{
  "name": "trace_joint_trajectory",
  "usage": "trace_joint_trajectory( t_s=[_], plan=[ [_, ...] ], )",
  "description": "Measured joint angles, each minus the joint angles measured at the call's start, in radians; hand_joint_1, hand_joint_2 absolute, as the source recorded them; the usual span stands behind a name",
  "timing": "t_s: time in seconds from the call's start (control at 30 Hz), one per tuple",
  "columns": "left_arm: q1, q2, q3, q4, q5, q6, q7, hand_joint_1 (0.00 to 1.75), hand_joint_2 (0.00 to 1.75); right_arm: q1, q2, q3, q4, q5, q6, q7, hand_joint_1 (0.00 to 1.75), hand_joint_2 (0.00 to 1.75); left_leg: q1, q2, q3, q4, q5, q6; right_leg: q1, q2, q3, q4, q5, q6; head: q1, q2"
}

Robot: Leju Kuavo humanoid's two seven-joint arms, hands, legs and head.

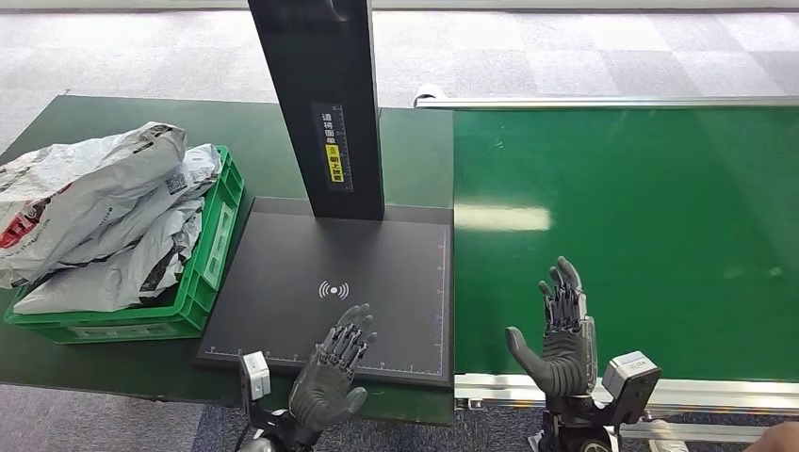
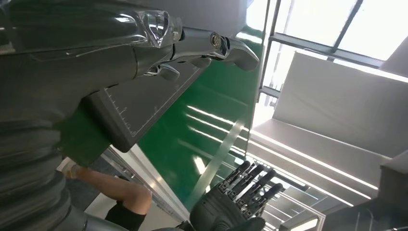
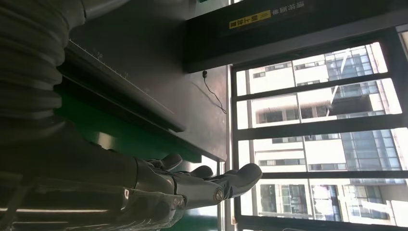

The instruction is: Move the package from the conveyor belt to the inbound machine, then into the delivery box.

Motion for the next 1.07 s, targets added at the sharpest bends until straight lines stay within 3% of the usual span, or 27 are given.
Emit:
trace_joint_trajectory(
  t_s=[0.27, 0.43, 0.6, 0.8, 1.07],
  plan=[
    [-0.011, -0.005, -0.012, 0.056, -0.002, 0.002, -0.001, 0.00, 1.75, 0.003, 0.000, 0.012, 0.014, 0.000, 0.000, 0.000, 0.00, 1.75, 0.000, 0.000, 0.000, 0.000, 0.000, 0.000, 0.000, 0.000, 0.000, 0.000, 0.000, 0.000, 0.000, 0.000],
    [-0.019, -0.006, -0.022, 0.069, -0.089, 0.083, -0.009, 0.00, 1.75, 0.008, 0.002, 0.011, 0.015, 0.002, 0.000, 0.000, 0.00, 1.75, 0.000, 0.000, 0.000, 0.000, 0.000, 0.000, 0.000, 0.000, 0.000, 0.000, 0.000, 0.000, 0.000, 0.000],
    [-0.024, -0.009, -0.024, 0.075, -0.115, 0.098, -0.010, 0.00, 1.75, 0.011, 0.006, 0.009, 0.016, 0.016, 0.006, 0.002, 0.00, 1.75, 0.000, 0.000, 0.000, 0.000, 0.000, 0.000, 0.000, 0.000, 0.000, 0.000, 0.000, 0.000, 0.000, 0.000],
    [-0.017, -0.017, -0.024, 0.022, -0.256, 0.240, -0.001, 0.00, 1.75, 0.017, 0.010, 0.002, 0.017, 0.031, 0.012, 0.006, 0.00, 1.75, 0.000, 0.000, 0.000, 0.000, 0.000, 0.000, 0.000, 0.000, 0.000, 0.000, 0.000, 0.000, 0.000, 0.000],
    [-0.001, -0.016, -0.012, -0.043, -0.265, 0.256, 0.010, 0.00, 1.75, 0.019, 0.016, -0.003, 0.018, 0.049, 0.018, 0.016, 0.00, 1.75, 0.000, 0.000, 0.000, 0.000, 0.000, 0.000, 0.000, 0.000, 0.000, 0.000, 0.000, 0.000, 0.000, 0.000]
  ],
)
